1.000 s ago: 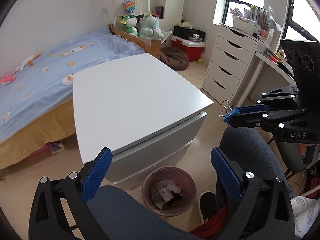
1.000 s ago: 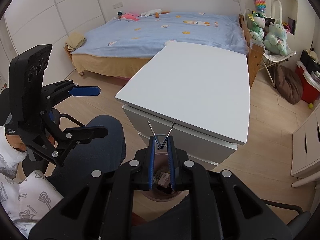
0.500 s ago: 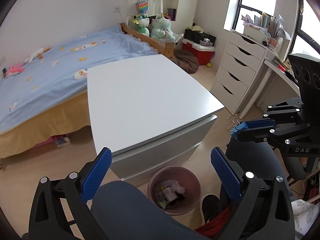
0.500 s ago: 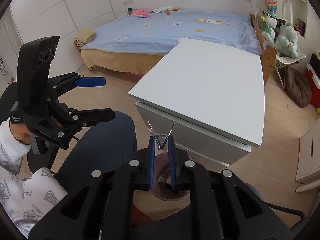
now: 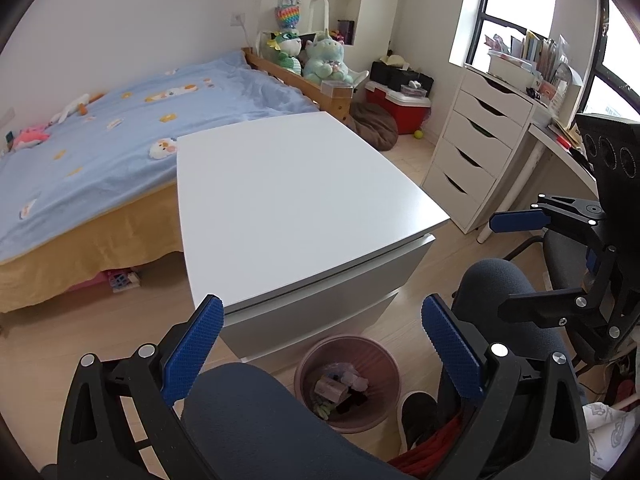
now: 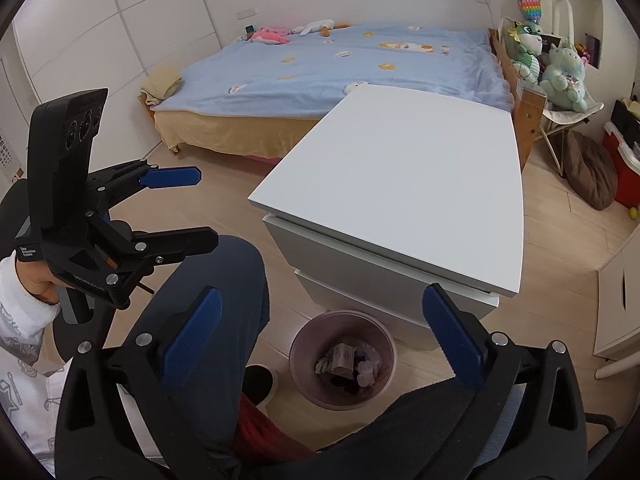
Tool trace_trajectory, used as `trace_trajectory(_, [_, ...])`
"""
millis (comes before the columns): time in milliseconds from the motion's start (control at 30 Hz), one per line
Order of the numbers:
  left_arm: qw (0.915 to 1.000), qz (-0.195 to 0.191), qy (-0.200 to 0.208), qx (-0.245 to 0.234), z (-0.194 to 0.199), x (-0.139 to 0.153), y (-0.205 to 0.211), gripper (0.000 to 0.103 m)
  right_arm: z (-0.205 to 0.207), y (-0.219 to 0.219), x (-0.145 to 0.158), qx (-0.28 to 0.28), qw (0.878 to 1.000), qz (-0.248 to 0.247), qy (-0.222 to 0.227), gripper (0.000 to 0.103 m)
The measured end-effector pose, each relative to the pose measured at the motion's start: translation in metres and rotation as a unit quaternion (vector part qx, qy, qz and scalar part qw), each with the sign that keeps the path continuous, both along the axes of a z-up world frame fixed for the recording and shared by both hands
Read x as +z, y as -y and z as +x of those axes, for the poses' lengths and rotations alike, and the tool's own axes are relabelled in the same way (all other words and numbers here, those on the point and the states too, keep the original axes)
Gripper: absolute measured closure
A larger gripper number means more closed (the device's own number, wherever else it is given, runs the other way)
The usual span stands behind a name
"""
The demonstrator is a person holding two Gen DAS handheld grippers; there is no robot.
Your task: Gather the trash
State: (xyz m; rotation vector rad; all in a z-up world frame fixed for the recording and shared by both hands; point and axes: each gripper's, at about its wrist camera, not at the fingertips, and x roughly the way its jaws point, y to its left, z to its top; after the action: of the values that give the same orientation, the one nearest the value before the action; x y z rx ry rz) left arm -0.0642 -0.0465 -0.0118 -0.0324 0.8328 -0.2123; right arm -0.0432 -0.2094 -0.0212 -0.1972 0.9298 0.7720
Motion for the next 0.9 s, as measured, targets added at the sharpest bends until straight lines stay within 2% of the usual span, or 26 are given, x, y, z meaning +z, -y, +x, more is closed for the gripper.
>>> trace_trajectory(267, [0.9999, -0.006, 0.007, 0.014, 0.002, 0.005, -0.005, 0.008, 0.008, 0.006, 0.001, -0.042, 0.999, -0.013, 0.014, 0.004])
trace_trajectory(500, [0.9997, 0.004, 0.017, 0.018, 0.010, 0.012, -0.006, 0.008, 0.018, 0.006, 0.006, -0.066, 0.997, -0.022, 0.020, 0.004])
trace_trajectory(733, [0.9991, 0.012, 0.023, 0.034, 0.025, 0.020, -0.012, 0.008, 0.034, 0.008, 0.023, -0.086, 0.995, -0.016, 0.041, 0.004])
trace_trajectory(900, [0.9986, -0.001, 0.038, 0.036, 0.037, 0.031, -0.018, 0.008, 0.050, 0.008, 0.036, -0.095, 0.994, -0.010, 0.060, 0.004])
